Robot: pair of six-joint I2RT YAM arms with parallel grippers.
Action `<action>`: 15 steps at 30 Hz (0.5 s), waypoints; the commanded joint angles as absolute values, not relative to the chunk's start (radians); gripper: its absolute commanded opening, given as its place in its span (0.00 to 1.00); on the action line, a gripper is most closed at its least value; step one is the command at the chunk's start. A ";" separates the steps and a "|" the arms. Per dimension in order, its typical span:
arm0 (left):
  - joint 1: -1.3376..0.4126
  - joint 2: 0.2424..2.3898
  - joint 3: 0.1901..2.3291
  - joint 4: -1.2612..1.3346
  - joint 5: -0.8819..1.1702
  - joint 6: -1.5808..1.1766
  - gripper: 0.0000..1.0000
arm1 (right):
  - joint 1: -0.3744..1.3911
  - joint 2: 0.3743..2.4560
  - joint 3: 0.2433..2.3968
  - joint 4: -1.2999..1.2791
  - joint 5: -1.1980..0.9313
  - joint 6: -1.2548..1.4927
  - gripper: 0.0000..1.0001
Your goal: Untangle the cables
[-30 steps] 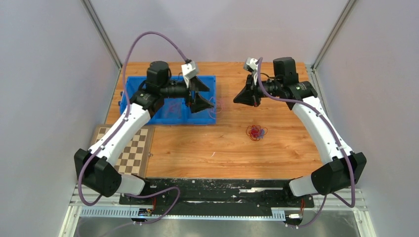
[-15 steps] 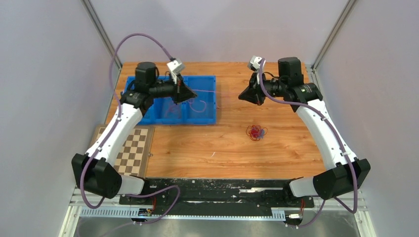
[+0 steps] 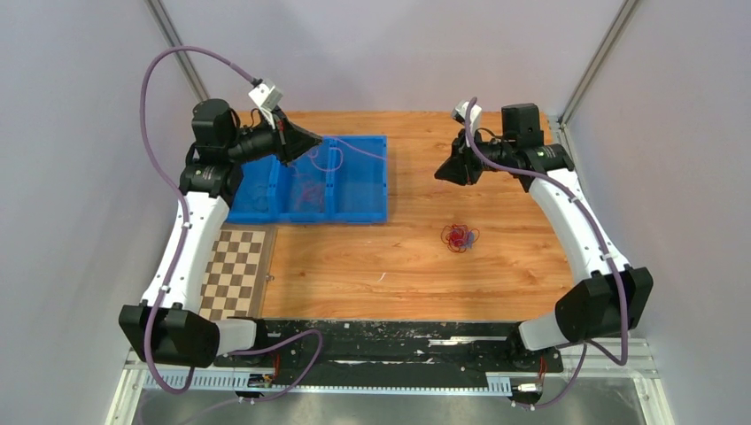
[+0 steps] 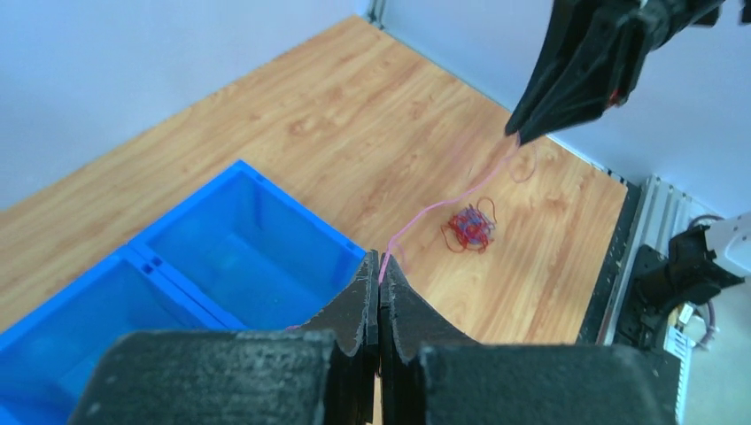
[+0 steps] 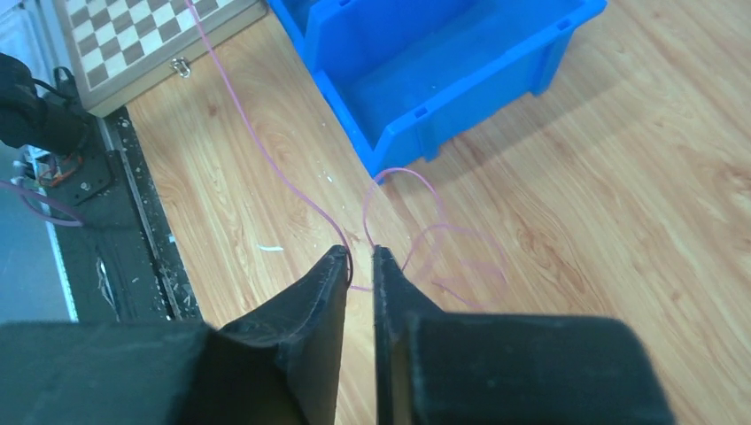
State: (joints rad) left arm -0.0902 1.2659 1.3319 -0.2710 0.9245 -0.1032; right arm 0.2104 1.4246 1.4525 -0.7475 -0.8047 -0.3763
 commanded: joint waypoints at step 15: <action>-0.056 1.300 1.631 -0.006 0.785 -0.417 0.00 | 0.239 1.514 1.515 -0.727 -0.807 -0.351 0.98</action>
